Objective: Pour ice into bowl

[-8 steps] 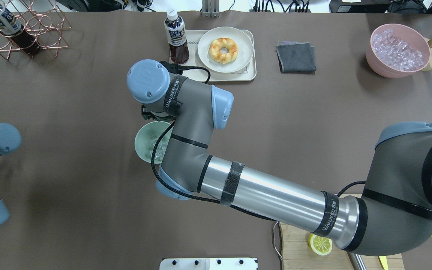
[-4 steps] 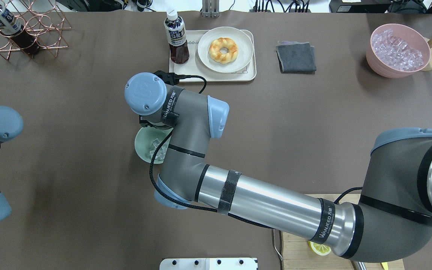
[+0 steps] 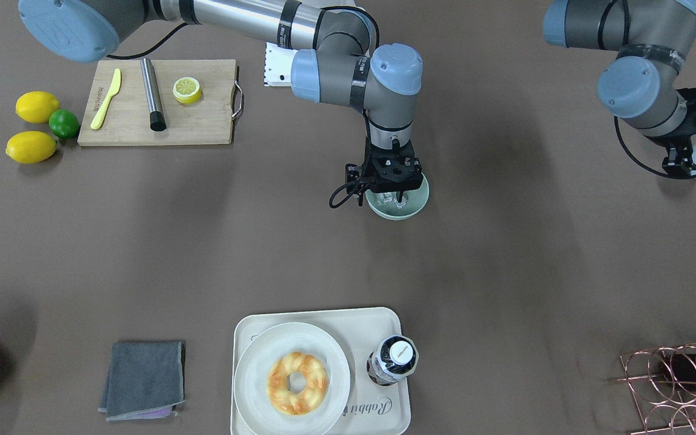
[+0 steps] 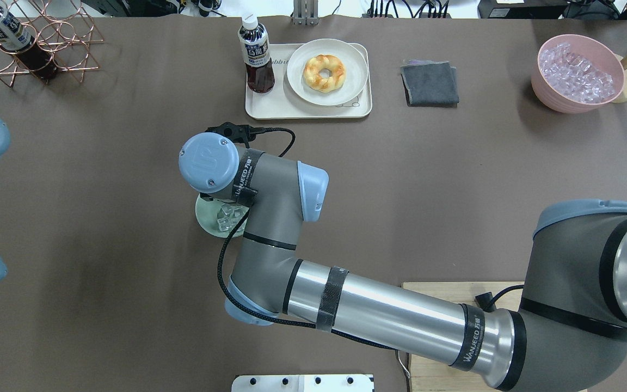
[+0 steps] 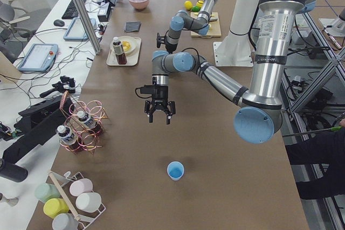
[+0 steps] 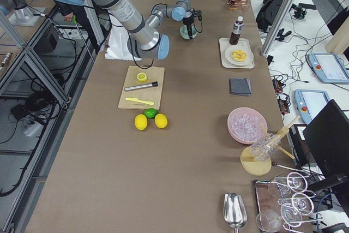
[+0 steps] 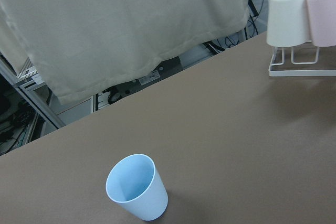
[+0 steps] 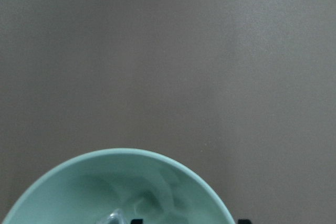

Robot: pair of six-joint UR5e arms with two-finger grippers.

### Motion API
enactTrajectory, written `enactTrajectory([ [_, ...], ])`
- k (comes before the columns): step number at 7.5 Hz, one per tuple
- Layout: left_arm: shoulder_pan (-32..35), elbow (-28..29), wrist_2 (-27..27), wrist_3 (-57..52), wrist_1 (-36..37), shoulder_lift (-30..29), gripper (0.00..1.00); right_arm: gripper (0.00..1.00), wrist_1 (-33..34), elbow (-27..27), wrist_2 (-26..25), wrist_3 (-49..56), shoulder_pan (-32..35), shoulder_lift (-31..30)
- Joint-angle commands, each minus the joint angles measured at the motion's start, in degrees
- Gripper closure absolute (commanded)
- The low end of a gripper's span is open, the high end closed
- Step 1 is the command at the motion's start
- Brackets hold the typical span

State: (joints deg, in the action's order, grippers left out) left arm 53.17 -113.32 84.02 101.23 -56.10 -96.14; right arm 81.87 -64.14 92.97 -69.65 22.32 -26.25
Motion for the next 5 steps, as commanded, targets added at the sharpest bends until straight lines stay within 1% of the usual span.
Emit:
enactTrajectory([
  [1,11.81,1.77,4.37,-18.01,-9.77,0.69,0.02,1.00,-0.04,-0.98,0.54,-1.01,0.52,0.06],
  [3,24.38,9.74,11.39,-34.88,-16.02,0.69,0.02,1.00,0.05,-2.13,1.16,-0.75,1.40,-0.11],
  [4,30.09,13.09,15.86,-42.10,-23.62,0.78,0.02,1.00,0.13,-3.00,2.38,-0.40,2.19,-0.29],
  [5,36.33,17.74,18.43,-46.35,-29.88,0.61,0.02,1.00,0.14,-3.88,2.66,-0.14,2.63,-1.34],
])
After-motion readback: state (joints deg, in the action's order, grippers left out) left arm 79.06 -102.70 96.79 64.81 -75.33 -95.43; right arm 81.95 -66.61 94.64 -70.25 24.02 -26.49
